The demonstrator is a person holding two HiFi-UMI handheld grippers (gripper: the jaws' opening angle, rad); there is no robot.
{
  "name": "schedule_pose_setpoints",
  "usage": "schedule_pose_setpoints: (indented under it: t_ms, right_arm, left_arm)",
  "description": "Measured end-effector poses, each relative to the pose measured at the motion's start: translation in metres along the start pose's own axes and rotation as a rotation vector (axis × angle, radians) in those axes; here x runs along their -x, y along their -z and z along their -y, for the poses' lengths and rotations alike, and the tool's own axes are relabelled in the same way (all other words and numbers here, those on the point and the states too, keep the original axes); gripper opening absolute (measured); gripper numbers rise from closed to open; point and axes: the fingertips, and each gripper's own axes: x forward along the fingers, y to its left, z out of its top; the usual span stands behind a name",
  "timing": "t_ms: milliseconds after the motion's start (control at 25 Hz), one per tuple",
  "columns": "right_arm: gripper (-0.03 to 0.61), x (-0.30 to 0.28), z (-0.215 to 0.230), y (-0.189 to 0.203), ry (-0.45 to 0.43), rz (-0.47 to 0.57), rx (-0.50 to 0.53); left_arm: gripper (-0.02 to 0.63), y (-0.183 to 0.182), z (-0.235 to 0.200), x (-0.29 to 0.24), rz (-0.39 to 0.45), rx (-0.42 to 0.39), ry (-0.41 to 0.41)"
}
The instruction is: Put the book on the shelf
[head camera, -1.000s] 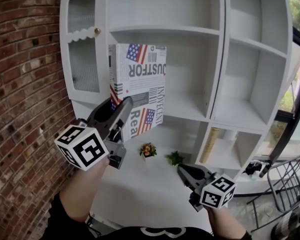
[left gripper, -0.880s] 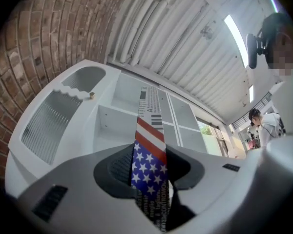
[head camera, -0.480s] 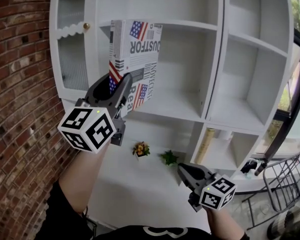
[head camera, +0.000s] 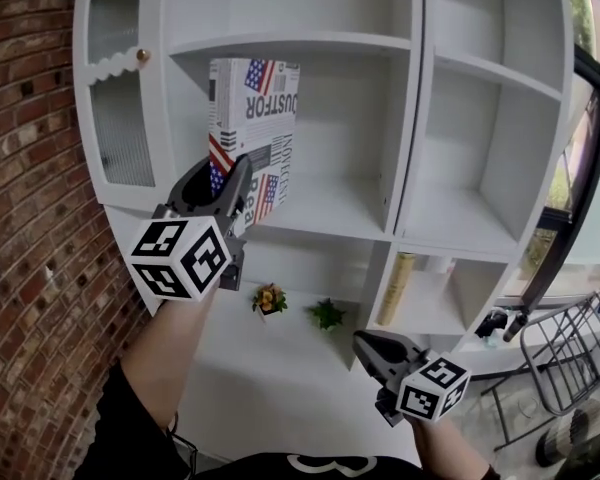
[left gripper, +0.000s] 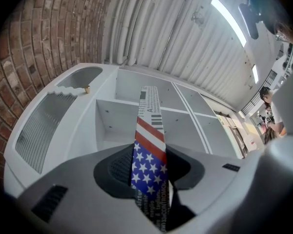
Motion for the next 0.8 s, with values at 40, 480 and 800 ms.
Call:
schedule_pose_setpoints:
  t_ms: [40, 480, 800]
  right_arm:
    - [0.011, 0.001, 0.001, 0.001, 0.003, -0.001, -0.004]
    - [0.011, -0.001, 0.012, 0.008, 0.01, -0.016, -0.016]
    - [0.011, -0.002, 0.02, 0.015, 0.023, -0.03, -0.034]
  left_arm:
    - [0.153, 0.003, -0.001, -0.002, -0.004, 0.003, -0.006]
    - [0.153, 0.031, -0.026, -0.033, -0.055, 0.035, -0.08]
    - [0.153, 0.048, -0.037, -0.051, -0.076, 0.03, -0.114]
